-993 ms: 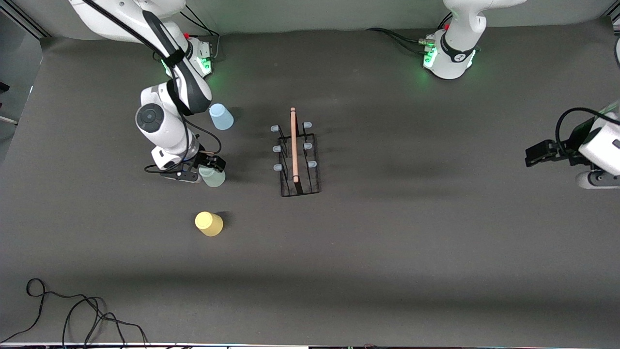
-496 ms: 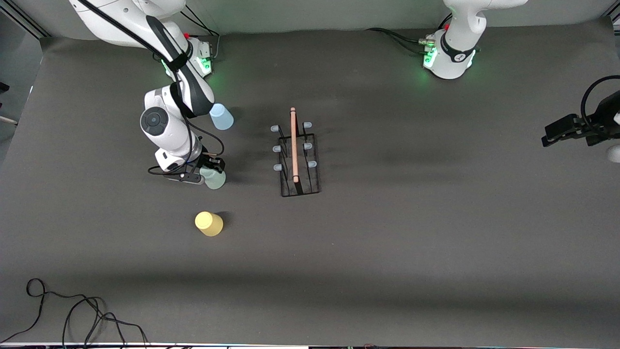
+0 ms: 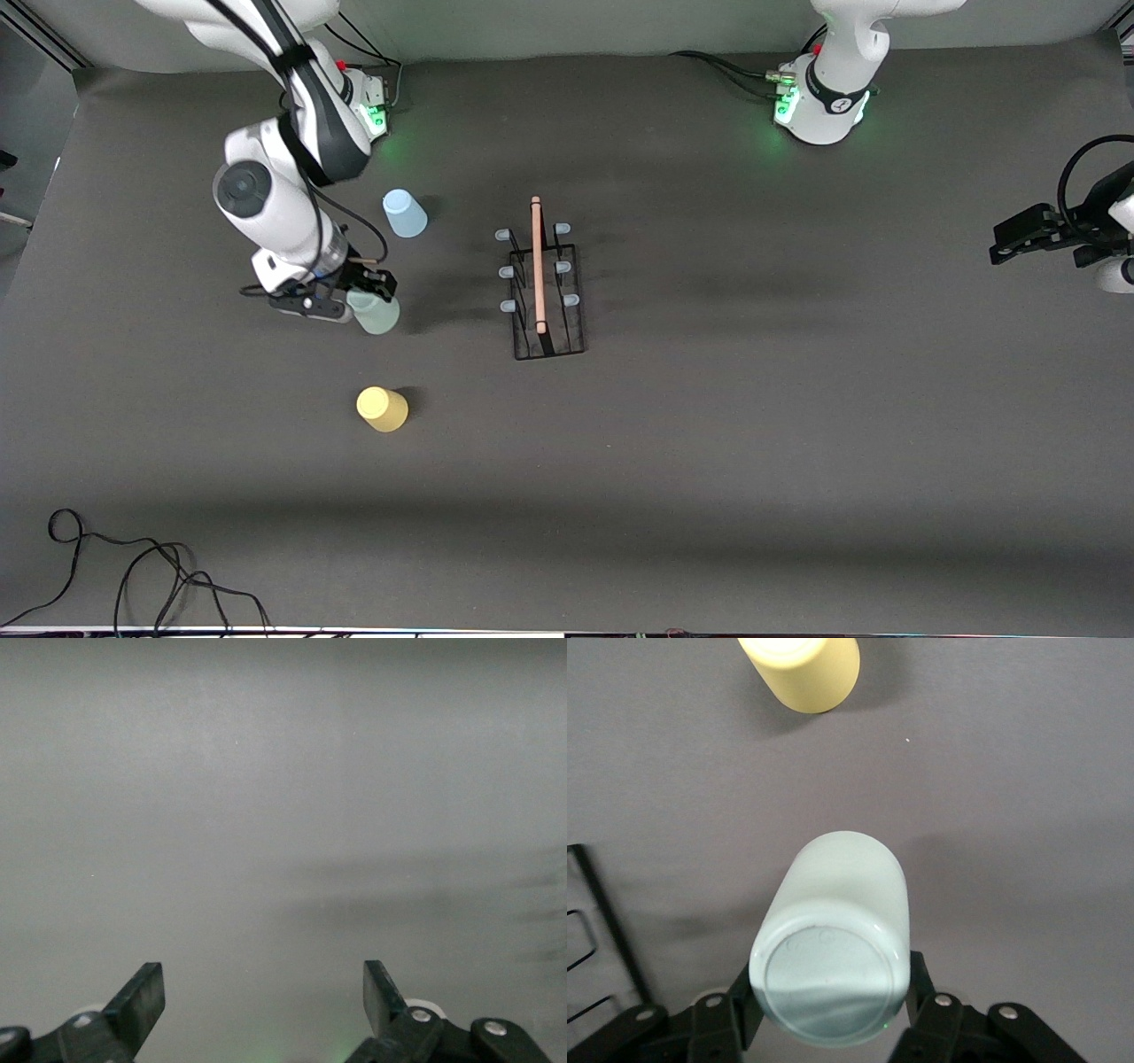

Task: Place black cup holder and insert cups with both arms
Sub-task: 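Carry the green cup to the rack and hang it on a peg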

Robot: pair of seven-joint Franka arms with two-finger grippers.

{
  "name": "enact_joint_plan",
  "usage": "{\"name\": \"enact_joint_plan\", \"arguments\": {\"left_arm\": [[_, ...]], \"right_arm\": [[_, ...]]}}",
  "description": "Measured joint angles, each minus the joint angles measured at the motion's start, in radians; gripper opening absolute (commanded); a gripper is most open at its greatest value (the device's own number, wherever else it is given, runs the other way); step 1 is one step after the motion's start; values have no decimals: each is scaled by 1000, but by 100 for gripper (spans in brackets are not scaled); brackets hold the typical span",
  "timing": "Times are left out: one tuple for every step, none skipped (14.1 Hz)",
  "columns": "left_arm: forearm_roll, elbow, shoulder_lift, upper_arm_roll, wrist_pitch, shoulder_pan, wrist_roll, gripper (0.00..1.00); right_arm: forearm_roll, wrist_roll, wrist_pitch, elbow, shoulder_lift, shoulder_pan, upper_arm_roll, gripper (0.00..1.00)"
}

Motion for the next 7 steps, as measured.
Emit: {"name": "enact_joint_plan", "arguments": {"left_arm": [[1,-8,0,0,0,0,1,100],[1,-15,0,0,0,-1,2,100],[1,-19,1,0,0,-1,2,100],[1,-20,1,0,1,-1,3,100],[1,-20,1,0,0,-1,3,100],[1,-21,1,0,0,-1,4,100],[1,-21,2,0,0,-1,4,100]], "right_arm": [[0,48,-45,14,-31,23,0,0],[1,118,-79,29,-53,60,1,0],[1,200,-105,47,-66,107,2,0],[1,279,-120,67,-70,159,2,0],[1,356,-124,85,-68,212,3,0],[1,426,-127,98,-66,261,5,0],[1,485,-128,107,-64,303,6,0]]}}
